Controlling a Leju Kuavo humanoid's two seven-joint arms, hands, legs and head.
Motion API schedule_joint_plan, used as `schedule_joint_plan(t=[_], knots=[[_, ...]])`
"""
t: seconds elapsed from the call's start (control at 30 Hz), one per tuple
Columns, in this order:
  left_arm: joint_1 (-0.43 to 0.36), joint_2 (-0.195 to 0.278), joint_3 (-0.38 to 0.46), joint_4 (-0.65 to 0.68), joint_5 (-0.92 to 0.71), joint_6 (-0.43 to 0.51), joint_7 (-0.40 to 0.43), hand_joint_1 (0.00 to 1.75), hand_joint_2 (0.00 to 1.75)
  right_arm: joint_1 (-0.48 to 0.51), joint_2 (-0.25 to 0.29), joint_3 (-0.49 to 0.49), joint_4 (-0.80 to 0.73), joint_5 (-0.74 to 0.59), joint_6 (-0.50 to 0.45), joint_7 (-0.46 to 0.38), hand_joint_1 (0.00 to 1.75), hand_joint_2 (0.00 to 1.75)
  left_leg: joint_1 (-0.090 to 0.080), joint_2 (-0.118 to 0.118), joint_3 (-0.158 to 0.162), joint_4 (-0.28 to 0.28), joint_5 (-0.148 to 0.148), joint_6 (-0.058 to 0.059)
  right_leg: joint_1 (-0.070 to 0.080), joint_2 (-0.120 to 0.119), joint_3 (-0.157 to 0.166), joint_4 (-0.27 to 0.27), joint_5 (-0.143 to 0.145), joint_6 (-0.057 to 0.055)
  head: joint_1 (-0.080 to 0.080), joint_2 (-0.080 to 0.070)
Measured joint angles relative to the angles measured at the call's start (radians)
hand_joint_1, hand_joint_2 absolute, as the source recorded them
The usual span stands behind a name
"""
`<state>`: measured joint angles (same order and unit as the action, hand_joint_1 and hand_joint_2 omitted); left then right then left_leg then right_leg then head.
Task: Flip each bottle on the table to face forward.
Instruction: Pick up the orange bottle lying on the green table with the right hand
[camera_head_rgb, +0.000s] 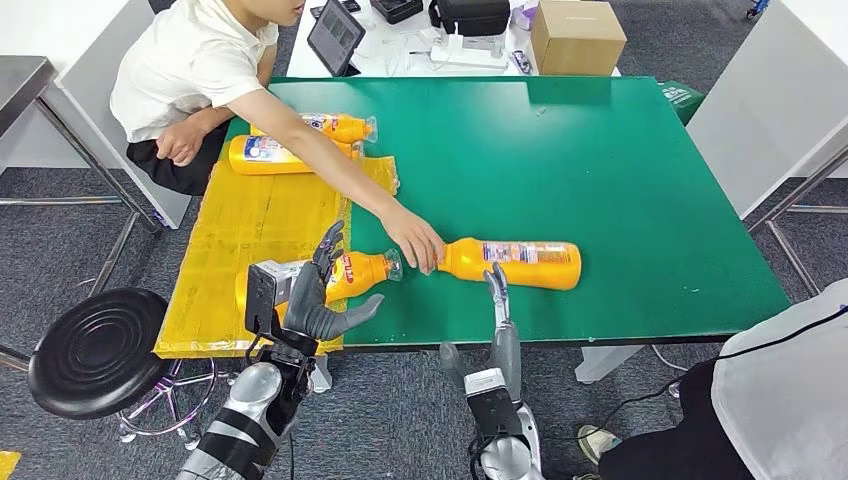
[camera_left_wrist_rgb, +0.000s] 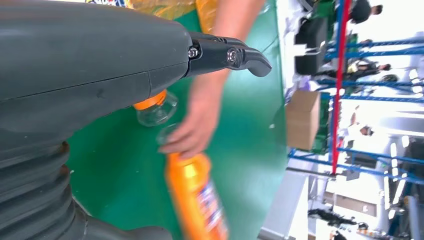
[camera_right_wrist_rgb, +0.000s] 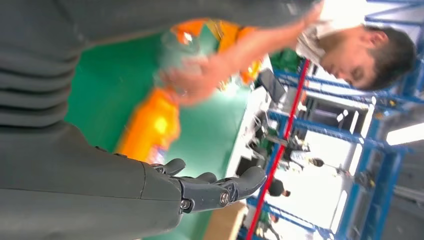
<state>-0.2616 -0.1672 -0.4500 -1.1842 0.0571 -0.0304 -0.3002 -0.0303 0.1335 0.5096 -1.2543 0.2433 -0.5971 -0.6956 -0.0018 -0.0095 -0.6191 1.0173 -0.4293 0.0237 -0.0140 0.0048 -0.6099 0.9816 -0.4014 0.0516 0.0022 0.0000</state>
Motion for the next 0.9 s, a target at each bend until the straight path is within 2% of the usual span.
schedule_joint_plan(t=[0.13,0.2,0.27,0.33,0.43,0.5,0.7,0.9], knots=[[0.024,0.016,-0.018,-0.066,-0.003,0.020,0.001,0.00,1.75,-0.002,-0.025,-0.030,-0.010,0.245,-0.034,0.036,0.00,0.00,0.000,0.000,0.000,0.000,0.000,0.000,0.000,0.000,0.000,0.000,0.000,0.000,0.000,0.000],[0.029,0.021,-0.020,-0.088,-0.003,0.022,0.002,0.00,1.75,-0.004,-0.040,-0.044,-0.010,0.318,-0.054,0.046,0.00,0.00,0.000,-0.001,0.000,0.000,0.000,0.000,0.000,0.000,0.000,0.000,0.000,0.000,0.000,0.000],[0.032,0.026,-0.021,-0.102,-0.003,0.024,0.002,0.00,1.75,-0.005,-0.050,-0.057,-0.010,0.353,-0.066,0.055,0.00,0.87,0.000,0.000,0.000,0.000,0.000,0.000,0.000,0.000,0.000,0.000,0.000,0.000,0.000,0.000],[0.034,0.028,-0.022,-0.114,-0.003,0.024,0.000,0.00,1.75,-0.006,-0.056,-0.079,-0.010,0.471,-0.082,0.083,0.00,1.75,0.000,0.000,0.000,0.000,0.000,0.000,0.000,0.000,0.000,0.000,0.000,0.000,0.000,0.000],[0.044,0.030,-0.022,-0.138,-0.004,0.027,-0.006,0.00,1.75,-0.013,-0.064,-0.147,-0.006,0.724,-0.093,0.143,0.00,1.75,0.000,-0.001,0.000,0.000,0.000,0.000,0.000,0.000,0.000,0.000,0.000,0.000,0.000,0.000],[0.052,0.031,-0.022,-0.155,-0.005,0.028,-0.008,0.00,1.75,-0.031,-0.079,-0.196,0.013,0.810,-0.093,0.189,0.00,1.75,0.000,-0.001,0.000,0.000,0.000,0.000,0.000,0.000,0.000,0.000,0.000,0.000,0.000,0.000],[0.064,0.031,-0.021,-0.172,-0.003,0.022,-0.015,0.00,1.75,-0.128,-0.144,-0.290,0.143,0.884,-0.094,0.265,0.00,1.75,-0.001,0.000,0.000,0.000,0.000,0.000,-0.001,0.000,0.000,0.000,0.001,0.001,0.000,0.000],[0.065,0.031,-0.021,-0.170,0.007,0.003,-0.018,0.00,1.75,-0.250,-0.180,-0.304,0.336,0.926,-0.094,0.335,0.00,1.75,-0.001,0.000,0.000,0.000,0.001,0.000,0.000,0.000,0.000,0.000,0.001,0.001,0.000,0.000]])
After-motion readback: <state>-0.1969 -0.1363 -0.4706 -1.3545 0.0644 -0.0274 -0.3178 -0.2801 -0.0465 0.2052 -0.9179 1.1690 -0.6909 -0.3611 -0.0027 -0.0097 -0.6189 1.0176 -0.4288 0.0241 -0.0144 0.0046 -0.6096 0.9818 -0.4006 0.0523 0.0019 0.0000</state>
